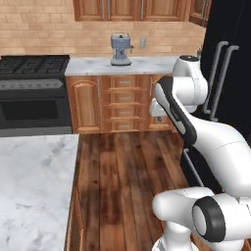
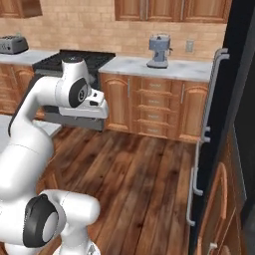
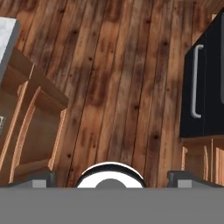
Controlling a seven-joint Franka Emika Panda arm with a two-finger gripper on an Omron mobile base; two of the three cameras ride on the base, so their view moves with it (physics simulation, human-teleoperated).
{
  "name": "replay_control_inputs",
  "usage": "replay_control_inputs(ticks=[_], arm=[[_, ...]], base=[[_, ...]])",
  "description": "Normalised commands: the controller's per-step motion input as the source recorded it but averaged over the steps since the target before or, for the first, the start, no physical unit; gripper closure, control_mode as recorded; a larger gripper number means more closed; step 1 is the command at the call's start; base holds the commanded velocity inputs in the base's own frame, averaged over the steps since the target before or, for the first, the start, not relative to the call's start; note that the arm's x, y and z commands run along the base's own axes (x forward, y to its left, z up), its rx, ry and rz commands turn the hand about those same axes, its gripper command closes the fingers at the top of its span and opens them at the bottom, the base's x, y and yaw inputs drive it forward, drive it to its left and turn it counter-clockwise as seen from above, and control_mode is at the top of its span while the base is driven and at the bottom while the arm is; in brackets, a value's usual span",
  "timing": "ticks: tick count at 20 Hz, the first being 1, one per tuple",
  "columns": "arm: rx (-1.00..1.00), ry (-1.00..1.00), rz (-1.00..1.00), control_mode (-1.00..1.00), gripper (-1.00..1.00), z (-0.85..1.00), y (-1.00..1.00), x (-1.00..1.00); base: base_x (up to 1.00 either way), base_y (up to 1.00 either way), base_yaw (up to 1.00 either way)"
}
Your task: Navigate to the stove.
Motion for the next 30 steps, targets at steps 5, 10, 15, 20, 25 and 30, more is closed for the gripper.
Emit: replay_control_inputs(ticks=[5,10,15,20,25,30], arm=[[0.0,0.0,0.0,1.0,-1.0,0.0,0.0,0.0],[0.0,0.0,0.0,1.0,-1.0,0.0,0.0,0.0],[0.0,0.0,0.0,1.0,-1.0,0.0,0.0,0.0],[0.0,0.0,0.0,1.0,-1.0,0.0,0.0,0.0],[0.0,0.0,0.0,1.0,-1.0,0.0,0.0,0.0],[0.0,0.0,0.0,1.0,-1.0,0.0,0.0,0.0]], base=[[1.0,0.0,0.09],[1.0,0.0,0.14],[1.0,0.0,0.24],[1.0,0.0,0.4],[1.0,0.0,0.43],[1.0,0.01,0.39]])
